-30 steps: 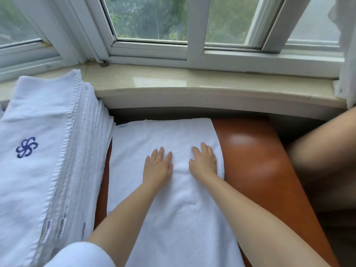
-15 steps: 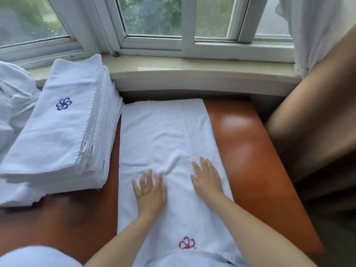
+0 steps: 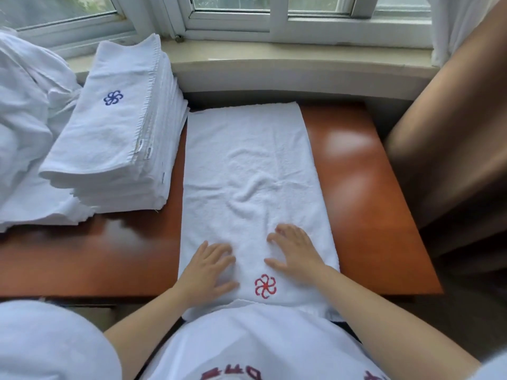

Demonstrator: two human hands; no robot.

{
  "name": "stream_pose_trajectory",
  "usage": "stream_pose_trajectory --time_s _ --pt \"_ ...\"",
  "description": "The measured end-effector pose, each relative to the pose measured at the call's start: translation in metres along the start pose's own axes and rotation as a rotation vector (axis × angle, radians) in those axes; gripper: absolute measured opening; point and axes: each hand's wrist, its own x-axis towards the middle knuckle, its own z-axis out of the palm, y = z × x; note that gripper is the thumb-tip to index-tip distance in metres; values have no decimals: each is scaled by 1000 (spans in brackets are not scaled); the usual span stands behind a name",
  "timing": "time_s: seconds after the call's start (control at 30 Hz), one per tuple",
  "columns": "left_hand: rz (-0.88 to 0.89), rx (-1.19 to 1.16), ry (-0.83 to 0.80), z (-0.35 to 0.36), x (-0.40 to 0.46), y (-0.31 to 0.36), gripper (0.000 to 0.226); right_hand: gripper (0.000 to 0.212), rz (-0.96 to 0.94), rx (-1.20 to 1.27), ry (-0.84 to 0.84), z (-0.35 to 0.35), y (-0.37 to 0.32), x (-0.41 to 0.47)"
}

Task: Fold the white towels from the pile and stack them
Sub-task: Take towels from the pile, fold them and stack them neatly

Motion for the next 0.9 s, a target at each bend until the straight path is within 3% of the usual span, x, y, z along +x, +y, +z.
stream_pose_trajectory --time_s 0.07,0.2,0.33,0.43,0.53,0.67,0.73,0.8,0.9 --pt "-66 63 -170 0 3 -7 64 62 26 -24 -86 0 7 3" --pt "-227 226 -238 -8 39 -14 59 62 96 -229 -135 -19 17 43" --pt "-214 265 55 -29 66 6 44 40 109 -238 38 -27 14 55" --pt "-138 46 32 -19 54 13 22 26 27 -142 -13 -14 14 34" --pt "30 -7 31 -13 27 2 48 35 -39 -107 27 -8 16 18" --pt "160 159 -156 -17 4 -16 75 52 -116 -109 23 -12 13 12" --pt "123 200 -295 -18 0 -22 88 55 -117 -112 8 -18 12 16" --pt "91 235 -396 -19 -1 -23 92 58 -122 -106 -2 -21 9 19" --pt "186 304 -370 -22 -4 -14 77 67 -125 -114 -55 -15 -5 15"
